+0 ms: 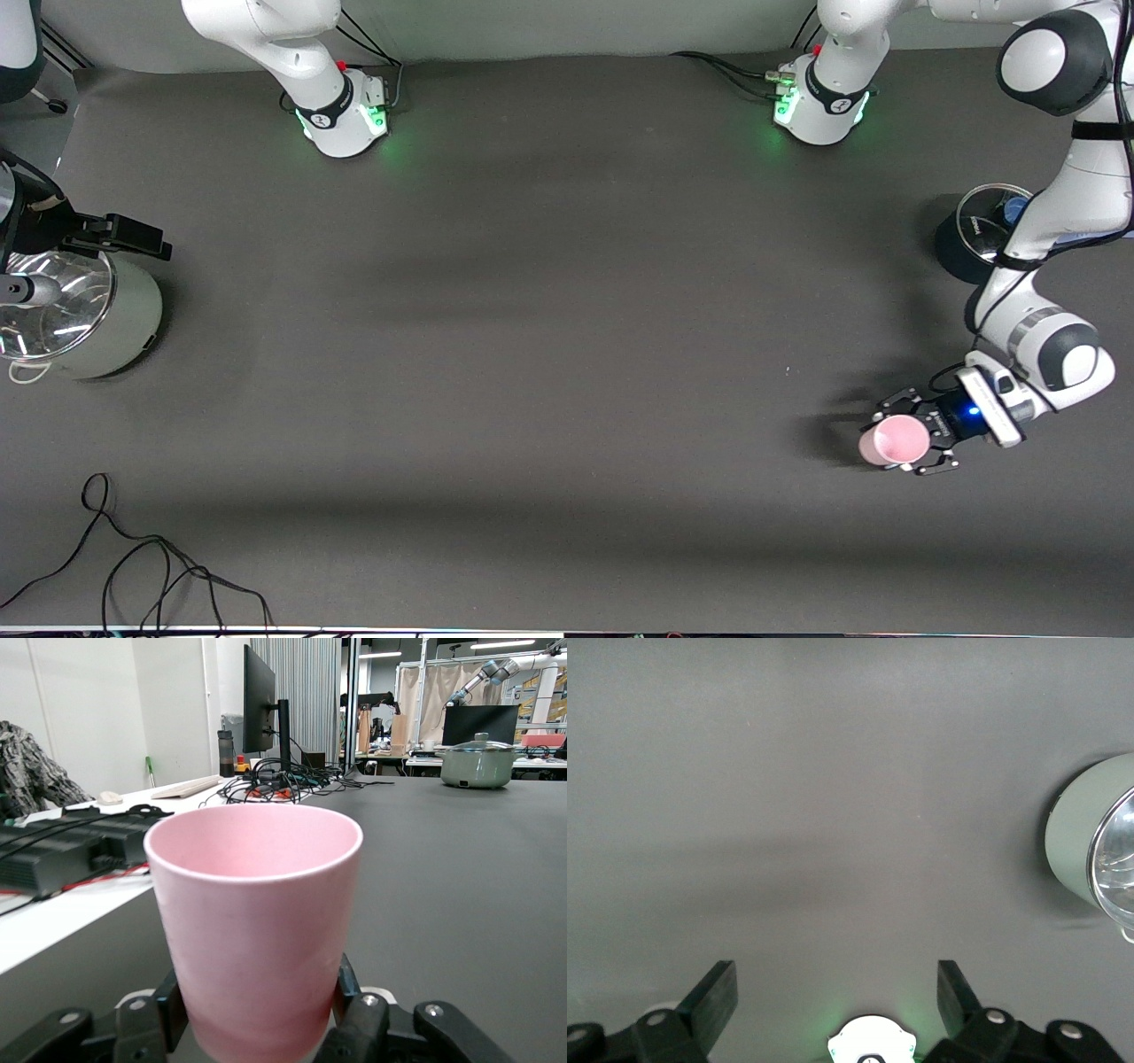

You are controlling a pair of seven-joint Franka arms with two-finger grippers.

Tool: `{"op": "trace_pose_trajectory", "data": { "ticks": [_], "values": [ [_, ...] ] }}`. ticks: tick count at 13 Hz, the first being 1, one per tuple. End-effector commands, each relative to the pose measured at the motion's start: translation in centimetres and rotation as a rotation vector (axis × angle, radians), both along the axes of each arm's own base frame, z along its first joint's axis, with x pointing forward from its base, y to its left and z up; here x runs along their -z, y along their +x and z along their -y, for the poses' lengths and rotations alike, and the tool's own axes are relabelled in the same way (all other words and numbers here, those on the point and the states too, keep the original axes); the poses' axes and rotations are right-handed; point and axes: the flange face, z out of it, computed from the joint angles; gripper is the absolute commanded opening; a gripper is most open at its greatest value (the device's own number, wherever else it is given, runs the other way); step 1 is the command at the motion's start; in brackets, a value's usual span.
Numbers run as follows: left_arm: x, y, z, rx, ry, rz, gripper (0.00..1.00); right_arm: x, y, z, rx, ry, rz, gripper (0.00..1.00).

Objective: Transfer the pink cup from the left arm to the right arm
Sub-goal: 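Lift the pink cup with the left gripper toward the table middle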

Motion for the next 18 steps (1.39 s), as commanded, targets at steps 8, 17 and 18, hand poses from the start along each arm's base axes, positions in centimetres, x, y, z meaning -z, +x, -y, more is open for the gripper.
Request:
{"op": "trace_pose_trajectory", "data": {
  "ticks": [8,17,18],
  "values": [
    [-10.1,0.3,19.9,-0.191,-0.060,-0.091,0.00,-0.4,0.3,0.0,-0.022,-0.011,0.011,1.00],
    [-17.3,-6.9,42.3,-0.128,-0.112,-0.266,0.00,-0.6,0.5,-0.4,-0.005,0.000,0.026,1.00],
    [-18.0,-7.7,43.9,-0.116,-0.104,-0.268,0.00,-0.8,0.5,-0.5,0.010,-0.001,0.031,1.00]
  ]
}}
